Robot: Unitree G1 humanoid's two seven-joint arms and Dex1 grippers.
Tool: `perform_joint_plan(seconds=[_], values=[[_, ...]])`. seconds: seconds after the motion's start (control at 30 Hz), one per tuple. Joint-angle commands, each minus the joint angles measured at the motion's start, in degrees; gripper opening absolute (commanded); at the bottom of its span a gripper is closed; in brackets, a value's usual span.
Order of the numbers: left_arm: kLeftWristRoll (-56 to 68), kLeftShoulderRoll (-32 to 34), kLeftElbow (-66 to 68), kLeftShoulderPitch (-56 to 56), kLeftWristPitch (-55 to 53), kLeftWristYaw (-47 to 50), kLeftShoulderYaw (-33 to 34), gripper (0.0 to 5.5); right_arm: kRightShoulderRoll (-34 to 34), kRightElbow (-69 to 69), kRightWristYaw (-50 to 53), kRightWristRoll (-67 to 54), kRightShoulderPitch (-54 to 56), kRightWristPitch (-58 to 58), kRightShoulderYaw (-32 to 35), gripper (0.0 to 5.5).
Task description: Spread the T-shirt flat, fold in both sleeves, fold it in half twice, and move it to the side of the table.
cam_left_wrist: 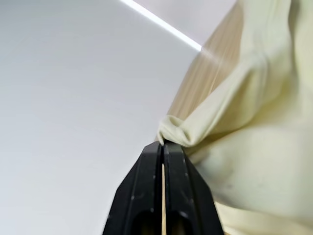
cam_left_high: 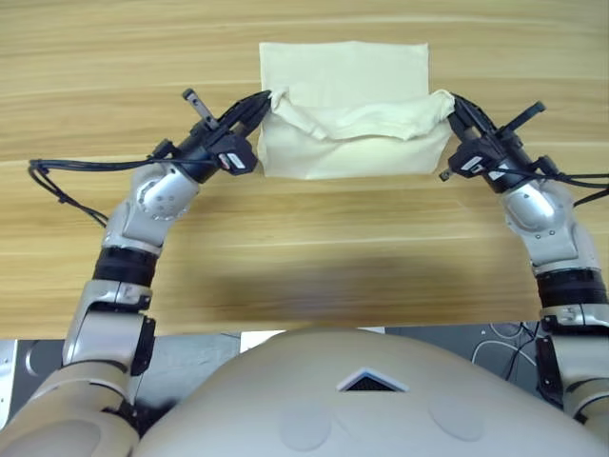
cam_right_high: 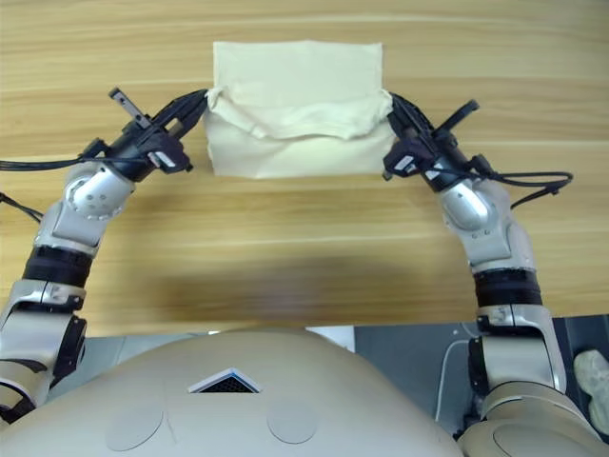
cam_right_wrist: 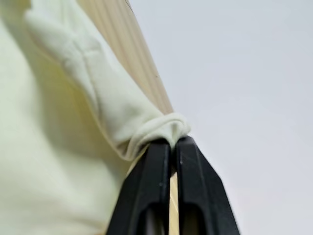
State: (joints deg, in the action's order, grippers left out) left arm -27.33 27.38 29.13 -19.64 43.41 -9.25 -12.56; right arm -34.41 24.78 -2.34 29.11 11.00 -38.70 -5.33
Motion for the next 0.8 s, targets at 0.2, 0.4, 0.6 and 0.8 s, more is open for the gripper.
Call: perform_joint_plan(seconds=[0.2, 0.4, 0.6, 0.8], values=[[-9.2, -8.8, 36.3, -24.3, -4.2, 16.4, -7.0, 0.03, 6.5, 24.3, 13.1, 7.4, 21.0, 4.2, -6.5, 0.0], [-8.8, -10.6, 44.2, -28.7, -7.1, 21.2, -7.6, 0.03, 9.1, 35.3, 17.6, 8.3, 28.4, 4.8, -9.7, 0.0], [-7.5, -11.0, 46.4, -29.4, -10.1, 23.3, -6.8, 0.03, 11.5, 42.4, 19.2, 8.1, 34.0, 6.6, -11.9, 0.0], [-8.3, -11.8, 47.4, -29.9, -12.3, 23.6, -7.7, 0.03, 14.1, 45.8, 19.6, 6.7, 37.2, 8.8, -12.2, 0.0]])
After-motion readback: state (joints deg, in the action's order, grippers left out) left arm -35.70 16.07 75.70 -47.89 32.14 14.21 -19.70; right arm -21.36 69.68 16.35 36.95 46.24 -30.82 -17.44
